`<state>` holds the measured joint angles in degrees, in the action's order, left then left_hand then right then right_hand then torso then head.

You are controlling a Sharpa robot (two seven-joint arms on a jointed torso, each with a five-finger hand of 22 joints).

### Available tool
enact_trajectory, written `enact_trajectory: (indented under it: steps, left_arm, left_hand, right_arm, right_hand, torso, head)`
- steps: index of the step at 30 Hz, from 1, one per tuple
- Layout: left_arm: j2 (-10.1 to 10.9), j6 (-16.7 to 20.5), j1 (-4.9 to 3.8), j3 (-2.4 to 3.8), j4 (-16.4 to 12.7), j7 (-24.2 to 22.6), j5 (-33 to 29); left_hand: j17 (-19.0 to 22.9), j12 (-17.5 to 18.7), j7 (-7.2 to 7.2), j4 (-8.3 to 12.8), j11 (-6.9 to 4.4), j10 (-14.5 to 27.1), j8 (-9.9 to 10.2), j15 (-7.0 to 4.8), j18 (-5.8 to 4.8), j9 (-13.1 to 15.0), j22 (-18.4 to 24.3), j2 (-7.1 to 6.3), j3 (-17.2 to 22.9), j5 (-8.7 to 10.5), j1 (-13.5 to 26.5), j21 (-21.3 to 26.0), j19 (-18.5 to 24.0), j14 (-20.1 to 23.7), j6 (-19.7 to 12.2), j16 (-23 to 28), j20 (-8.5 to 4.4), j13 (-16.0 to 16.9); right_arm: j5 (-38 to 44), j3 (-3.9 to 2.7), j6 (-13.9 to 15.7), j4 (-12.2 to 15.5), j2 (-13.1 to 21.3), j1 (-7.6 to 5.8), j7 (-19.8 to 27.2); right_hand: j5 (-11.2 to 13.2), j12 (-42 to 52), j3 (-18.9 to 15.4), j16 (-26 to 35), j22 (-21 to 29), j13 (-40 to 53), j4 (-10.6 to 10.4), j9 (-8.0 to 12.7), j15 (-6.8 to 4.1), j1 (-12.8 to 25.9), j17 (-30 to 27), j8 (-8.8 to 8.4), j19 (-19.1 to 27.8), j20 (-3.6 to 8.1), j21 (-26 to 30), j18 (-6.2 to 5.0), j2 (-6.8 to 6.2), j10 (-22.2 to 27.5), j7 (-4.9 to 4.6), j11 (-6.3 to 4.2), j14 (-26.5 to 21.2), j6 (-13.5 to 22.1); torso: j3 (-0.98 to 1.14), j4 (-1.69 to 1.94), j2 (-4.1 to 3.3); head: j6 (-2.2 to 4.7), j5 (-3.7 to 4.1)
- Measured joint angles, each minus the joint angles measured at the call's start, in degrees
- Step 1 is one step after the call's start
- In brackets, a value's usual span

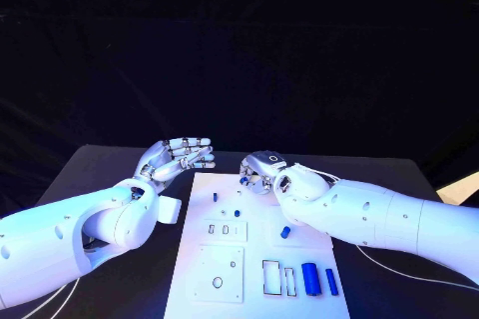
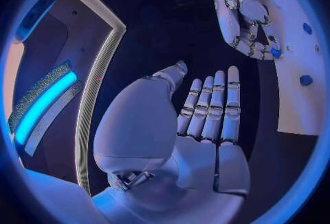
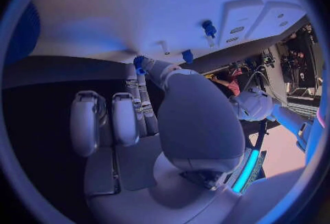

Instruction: Assemble the parts on the task board

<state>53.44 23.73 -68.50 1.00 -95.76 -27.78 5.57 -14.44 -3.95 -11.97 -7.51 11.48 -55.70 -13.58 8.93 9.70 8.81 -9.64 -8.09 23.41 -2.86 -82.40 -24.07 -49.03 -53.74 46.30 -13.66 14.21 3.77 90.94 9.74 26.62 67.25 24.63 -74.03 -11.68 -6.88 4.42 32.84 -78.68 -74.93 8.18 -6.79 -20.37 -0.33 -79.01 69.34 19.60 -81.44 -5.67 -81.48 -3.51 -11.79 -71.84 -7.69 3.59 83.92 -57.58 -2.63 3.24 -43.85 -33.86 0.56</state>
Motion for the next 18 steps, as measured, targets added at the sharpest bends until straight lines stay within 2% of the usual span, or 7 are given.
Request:
enact_trajectory:
  steps: [5, 7, 9, 13, 17, 18]
  left_arm:
    - [-0.08, -0.03, -0.02, 0.0, -0.07, 0.03, -0.01]
    - [-0.09, -0.05, -0.02, 0.0, -0.07, 0.04, -0.01]
    - [-0.1, -0.06, -0.02, 0.0, -0.08, 0.05, -0.01]
    - [-0.1, -0.08, -0.04, 0.0, -0.08, 0.07, -0.02]
    - [-0.1, -0.09, -0.04, 0.0, -0.04, 0.08, -0.02]
    - [-0.09, -0.09, -0.05, 0.0, -0.03, 0.08, -0.02]
  left_hand:
    - [0.0, 0.0, 0.0, 0.0, 0.0, 0.0, 0.0, 0.0, 0.0, 0.0, 0.0, 0.0, 0.0, 0.0, 0.0, 0.0, 0.0, 0.0, 0.0, 0.0, 0.0, 0.0]
    - [0.0, 0.0, 0.0, 0.0, 0.0, 0.0, 0.0, 0.0, 0.0, 0.0, 0.0, 0.0, 0.0, 0.0, 0.0, 0.0, 0.0, 0.0, 0.0, 0.0, 0.0, 0.0]
    - [0.0, 0.0, 0.0, 0.0, 0.0, 0.0, 0.0, 0.0, 0.0, 0.0, 0.0, 0.0, 0.0, 0.0, 0.0, 0.0, 0.0, 0.0, 0.0, 0.0, 0.0, 0.0]
    - [-0.05, 0.0, 0.21, 0.0, 0.0, 0.0, 0.0, 0.0, 0.0, 0.0, 0.0, 0.0, 0.0, 0.0, 0.0, 0.0, 0.21, 0.0, -0.21, 0.21, -0.21, 0.0]
    - [-0.05, 0.0, 0.21, 0.0, 0.0, 0.0, 0.0, 0.0, 0.0, 0.01, 0.0, 0.0, 0.0, 0.0, 0.0, 0.0, 0.21, 0.0, -0.21, 0.21, -0.21, 0.0]
    - [-0.05, 0.0, 0.21, 0.0, 0.0, 0.0, 0.0, 0.0, 0.0, 0.01, 0.0, 0.0, 0.0, 0.0, 0.0, 0.0, 0.21, 0.0, -0.21, 0.21, -0.21, 0.0]
  right_arm:
    - [-0.1, -0.04, -0.75, -0.56, -0.45, -0.05, 0.25]
    - [-0.13, -0.04, -1.03, -0.71, -0.56, -0.06, 0.32]
    - [-0.2, -0.04, -1.34, -0.85, -0.67, -0.05, 0.43]
    - [-0.37, 0.02, -1.64, -1.0, -0.76, 0.02, 0.71]
    - [-0.54, 0.03, -1.67, -1.0, -0.69, 0.05, 0.93]
    - [-0.57, 0.03, -1.66, -0.95, -0.62, 0.05, 0.97]
  right_hand:
    - [-0.02, -0.34, 0.34, 0.0, -0.02, -0.01, 0.14, -0.09, 0.0, 0.38, 0.0, -0.32, 0.19, -0.19, 0.0, 0.0, -0.37, 0.4, -0.36, 0.43, 0.0, 0.37]
    - [0.4, -0.5, 0.48, 0.0, -0.02, -0.08, 0.16, -0.32, 0.0, 0.91, -0.02, -0.38, 0.23, -0.23, 0.07, 0.0, -0.53, 0.75, -0.78, 0.77, 0.0, 0.87]
    - [0.94, -0.71, 0.72, 0.0, -0.02, -0.26, 0.07, -0.41, 0.4, 1.7, -0.54, -1.13, 0.95, -0.7, 0.89, 0.0, -1.21, 1.79, -1.14, 1.48, 0.14, 2.0]
    - [1.23, -0.72, 0.38, 0.68, 1.47, -0.92, -0.41, -0.17, 1.28, 2.91, -2.12, -2.64, 2.63, -1.35, 2.61, -0.01, -2.43, 4.83, -1.92, 2.17, 0.03, 3.98]
    - [1.48, -0.73, -0.82, 2.12, 4.6, -1.52, -0.38, -0.04, 1.57, 3.24, -4.61, -4.14, 4.82, -1.92, 5.12, -0.01, -2.75, 8.21, -2.22, 2.69, -0.1, 5.89]
    - [1.48, -0.73, -0.98, 2.15, 4.96, -1.54, -0.5, -0.04, 1.63, 3.24, -4.92, -4.16, 4.82, -1.92, 5.38, -0.53, -2.75, 8.41, -2.22, 2.87, -0.04, 5.89]
  torso:
    - [0.0, 0.06, -0.03]
    - [0.0, 0.05, -0.03]
    - [0.0, 0.03, -0.03]
    - [-0.01, -0.02, -0.03]
    - [-0.03, -0.04, -0.03]
    - [-0.03, -0.04, -0.03]
  head:
    - [0.05, -0.04]
    - [0.05, -0.08]
    - [0.03, -0.12]
    - [0.01, -0.16]
    - [0.0, -0.2]
    - [0.0, -0.2]
